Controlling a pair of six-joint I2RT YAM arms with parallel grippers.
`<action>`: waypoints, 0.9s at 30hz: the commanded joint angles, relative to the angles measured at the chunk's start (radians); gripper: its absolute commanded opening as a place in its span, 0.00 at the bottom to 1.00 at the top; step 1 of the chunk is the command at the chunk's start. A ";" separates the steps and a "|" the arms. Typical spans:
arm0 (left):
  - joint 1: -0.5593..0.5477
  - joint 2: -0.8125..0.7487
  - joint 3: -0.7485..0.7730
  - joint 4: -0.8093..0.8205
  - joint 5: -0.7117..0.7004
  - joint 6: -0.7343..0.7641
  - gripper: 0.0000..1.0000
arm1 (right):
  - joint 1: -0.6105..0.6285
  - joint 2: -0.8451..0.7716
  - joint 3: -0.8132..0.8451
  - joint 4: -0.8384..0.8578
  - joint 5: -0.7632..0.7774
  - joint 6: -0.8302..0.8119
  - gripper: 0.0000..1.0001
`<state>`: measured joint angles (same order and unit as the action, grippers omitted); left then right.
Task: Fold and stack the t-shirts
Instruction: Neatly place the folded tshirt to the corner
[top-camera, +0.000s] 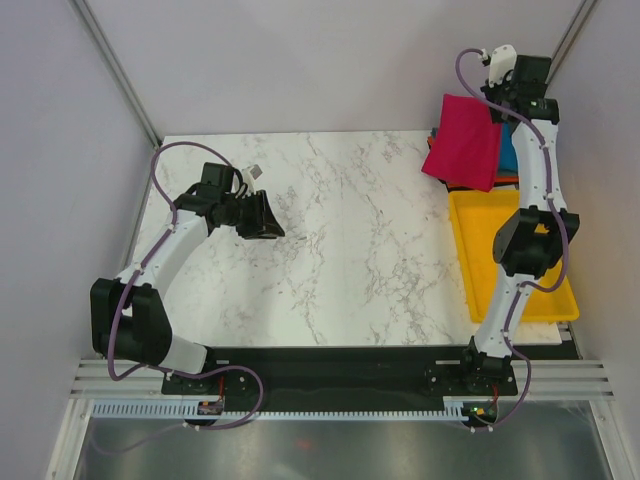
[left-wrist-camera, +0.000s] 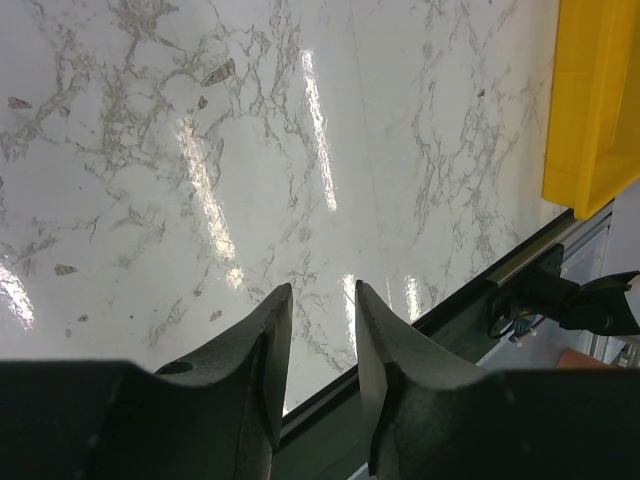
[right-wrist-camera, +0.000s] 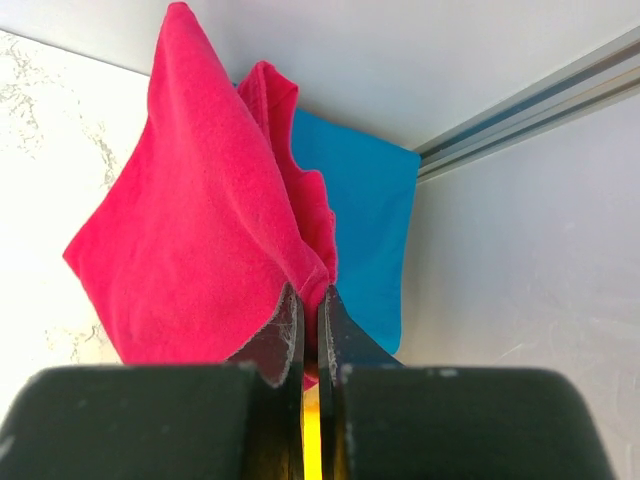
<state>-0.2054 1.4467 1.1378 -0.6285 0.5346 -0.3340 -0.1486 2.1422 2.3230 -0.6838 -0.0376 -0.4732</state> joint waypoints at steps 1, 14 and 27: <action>-0.002 0.001 -0.004 0.029 0.038 0.021 0.39 | -0.005 -0.116 -0.025 0.092 -0.027 -0.027 0.00; -0.002 0.003 -0.010 0.041 0.067 0.013 0.40 | -0.003 -0.240 -0.139 0.090 -0.053 -0.059 0.00; -0.002 0.017 -0.012 0.046 0.071 0.012 0.41 | -0.061 0.016 0.051 0.139 0.018 -0.041 0.00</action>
<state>-0.2054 1.4536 1.1263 -0.6144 0.5793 -0.3344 -0.1795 2.0933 2.2757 -0.6376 -0.0402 -0.5262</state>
